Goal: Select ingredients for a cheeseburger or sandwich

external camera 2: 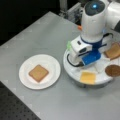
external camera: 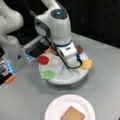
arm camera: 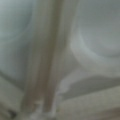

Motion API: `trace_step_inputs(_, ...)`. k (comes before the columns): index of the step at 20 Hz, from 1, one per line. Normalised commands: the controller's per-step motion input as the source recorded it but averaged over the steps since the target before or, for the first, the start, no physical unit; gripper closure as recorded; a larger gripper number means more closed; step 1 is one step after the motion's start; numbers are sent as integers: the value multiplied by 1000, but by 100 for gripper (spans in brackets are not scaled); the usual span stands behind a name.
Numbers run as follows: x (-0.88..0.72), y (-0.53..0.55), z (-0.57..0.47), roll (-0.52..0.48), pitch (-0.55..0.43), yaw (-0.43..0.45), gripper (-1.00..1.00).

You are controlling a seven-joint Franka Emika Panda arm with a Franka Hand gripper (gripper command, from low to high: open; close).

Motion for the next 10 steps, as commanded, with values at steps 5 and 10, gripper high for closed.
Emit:
trace_step_inputs(5,152,159,-315,112,-26,233,-100)
trace_step_inputs(10,154,146,-309,113,-28,209,-100)
